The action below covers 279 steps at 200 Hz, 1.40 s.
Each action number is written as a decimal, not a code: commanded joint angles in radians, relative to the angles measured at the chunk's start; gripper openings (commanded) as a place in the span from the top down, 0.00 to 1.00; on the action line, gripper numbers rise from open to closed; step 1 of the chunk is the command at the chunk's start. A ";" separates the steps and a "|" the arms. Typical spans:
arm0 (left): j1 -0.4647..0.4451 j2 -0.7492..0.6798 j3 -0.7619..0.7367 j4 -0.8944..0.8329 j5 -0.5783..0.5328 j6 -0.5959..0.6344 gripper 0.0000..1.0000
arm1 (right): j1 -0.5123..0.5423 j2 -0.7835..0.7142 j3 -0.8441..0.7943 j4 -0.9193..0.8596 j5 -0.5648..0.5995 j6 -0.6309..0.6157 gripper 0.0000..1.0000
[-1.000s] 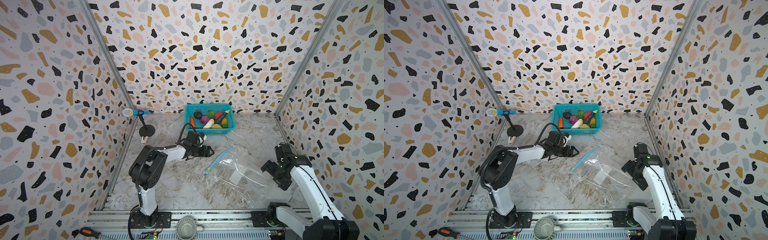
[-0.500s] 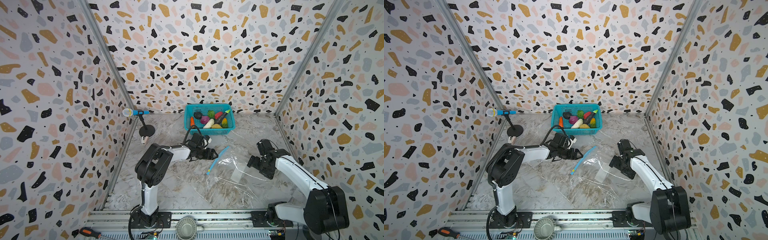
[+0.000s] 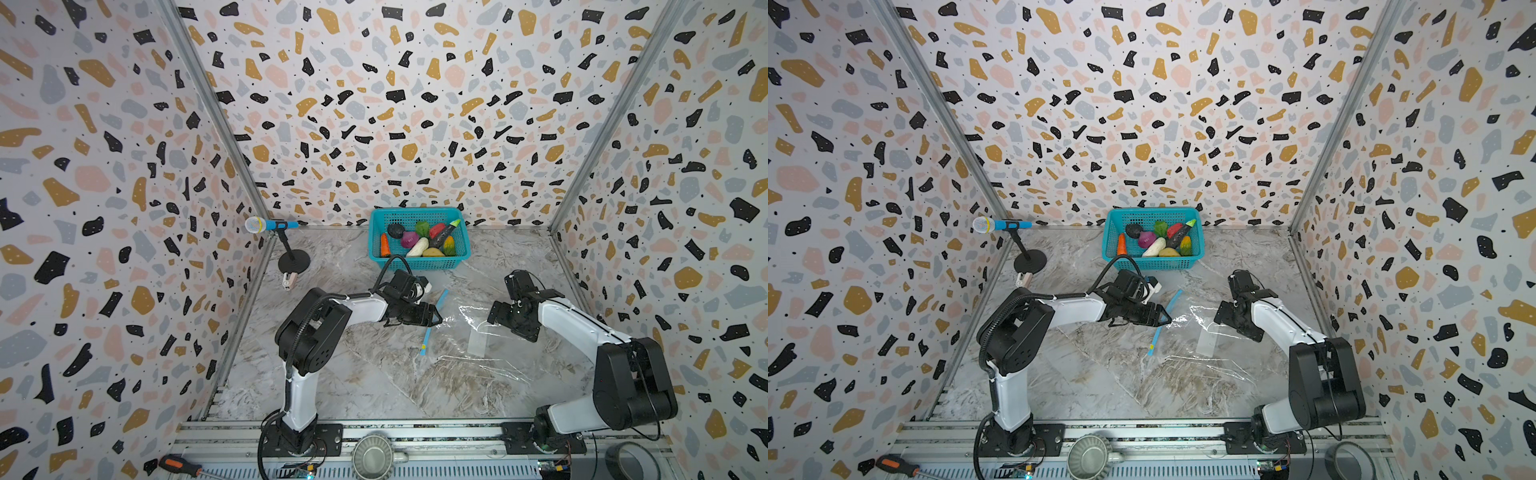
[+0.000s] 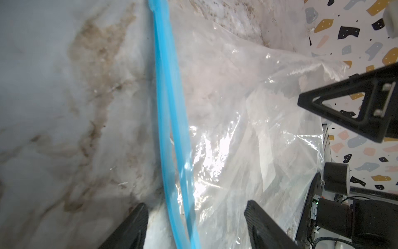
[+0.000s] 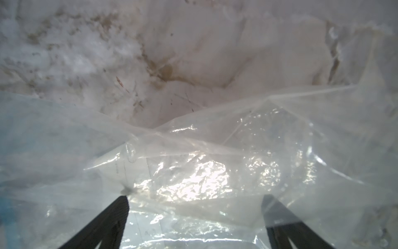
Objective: Place the food in the zip-top bag and seal the zipper
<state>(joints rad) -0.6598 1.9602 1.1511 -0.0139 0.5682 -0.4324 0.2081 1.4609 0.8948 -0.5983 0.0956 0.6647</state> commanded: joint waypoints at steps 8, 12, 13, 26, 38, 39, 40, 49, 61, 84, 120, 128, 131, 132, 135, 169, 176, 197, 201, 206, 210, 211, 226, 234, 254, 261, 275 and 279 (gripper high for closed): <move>-0.030 -0.026 0.028 -0.029 0.025 0.037 0.29 | 0.006 0.007 0.068 -0.026 0.095 -0.061 0.01; -0.032 -0.028 0.027 -0.028 0.025 0.036 0.29 | 0.005 0.004 0.071 -0.031 0.103 -0.065 0.01; -0.033 -0.029 0.026 -0.028 0.026 0.037 0.29 | 0.005 0.004 0.073 -0.033 0.105 -0.066 0.01; -0.042 -0.032 0.026 -0.022 0.033 0.036 0.30 | 0.007 -0.007 0.085 -0.044 0.121 -0.072 0.01; -0.053 -0.029 0.032 -0.017 0.041 0.038 0.31 | 0.012 -0.015 0.094 -0.056 0.130 -0.073 0.02; -0.054 -0.029 0.033 -0.017 0.042 0.038 0.31 | 0.012 -0.016 0.094 -0.058 0.131 -0.073 0.02; -0.055 -0.028 0.034 -0.017 0.042 0.038 0.31 | 0.013 -0.017 0.095 -0.059 0.132 -0.073 0.02; -0.063 -0.025 0.039 -0.018 0.048 0.042 0.31 | 0.017 -0.019 0.105 -0.073 0.134 -0.074 0.03; -0.070 -0.020 0.049 -0.030 0.055 0.050 0.32 | 0.019 -0.023 0.119 -0.091 0.118 -0.087 0.05; -0.081 -0.023 0.071 -0.075 0.053 0.080 0.34 | 0.027 -0.027 0.146 -0.134 0.090 -0.090 0.10; -0.090 -0.058 0.045 -0.075 0.042 0.087 0.35 | 0.168 0.005 0.243 -0.196 0.147 -0.067 0.12; -0.082 -0.073 0.017 -0.066 0.031 0.084 0.35 | 0.198 0.030 0.278 -0.224 0.169 -0.050 0.12; -0.077 -0.085 0.006 -0.062 0.031 0.083 0.35 | 0.212 0.042 0.296 -0.239 0.178 -0.043 0.12; -0.075 -0.087 0.000 -0.059 0.031 0.082 0.35 | 0.215 0.048 0.303 -0.243 0.182 -0.040 0.12; -0.068 -0.097 -0.012 -0.052 0.030 0.080 0.35 | 0.231 0.066 0.327 -0.262 0.193 -0.031 0.12; 0.048 -0.217 -0.163 0.040 -0.001 0.016 0.35 | 0.371 0.247 0.550 -0.409 0.295 0.020 0.12; 0.072 -0.235 -0.186 0.039 -0.015 0.012 0.35 | 0.391 0.281 0.593 -0.434 0.309 0.026 0.12; 0.136 -0.284 -0.259 0.040 -0.043 -0.006 0.36 | 0.460 0.407 0.753 -0.524 0.369 0.052 0.12; 0.147 -0.294 -0.274 0.041 -0.047 -0.006 0.36 | 0.469 0.424 0.770 -0.533 0.379 0.053 0.12; 0.161 -0.304 -0.293 0.039 -0.053 0.001 0.36 | 0.483 0.448 0.800 -0.549 0.397 0.053 0.12; 0.174 -0.310 -0.307 0.037 -0.062 0.007 0.36 | 0.494 0.467 0.824 -0.561 0.416 0.053 0.12; 0.178 -0.311 -0.310 0.035 -0.065 0.009 0.36 | 0.497 0.474 0.831 -0.565 0.420 0.053 0.12; 0.228 -0.312 -0.341 0.010 -0.093 0.027 0.38 | 0.532 0.546 0.908 -0.609 0.462 0.060 0.12; 0.246 -0.312 -0.352 0.019 -0.095 0.011 0.38 | 0.544 0.583 0.945 -0.636 0.470 0.068 0.12; 0.254 -0.329 -0.366 0.030 -0.137 -0.016 0.39 | 0.567 0.669 1.021 -0.706 0.486 0.104 0.13; 0.258 -0.333 -0.373 0.033 -0.146 -0.024 0.39 | 0.572 0.691 1.037 -0.722 0.492 0.108 0.13; 0.271 -0.342 -0.394 0.047 -0.155 -0.040 0.39 | 0.580 0.711 1.033 -0.721 0.490 0.113 0.13; 0.274 -0.347 -0.401 0.053 -0.154 -0.044 0.39 | 0.580 0.714 1.032 -0.720 0.486 0.116 0.13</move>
<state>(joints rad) -0.4015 1.6489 0.7826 0.0036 0.4503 -0.4416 0.7841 2.1628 1.9007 -1.2064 0.5369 0.7372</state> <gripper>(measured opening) 0.612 0.873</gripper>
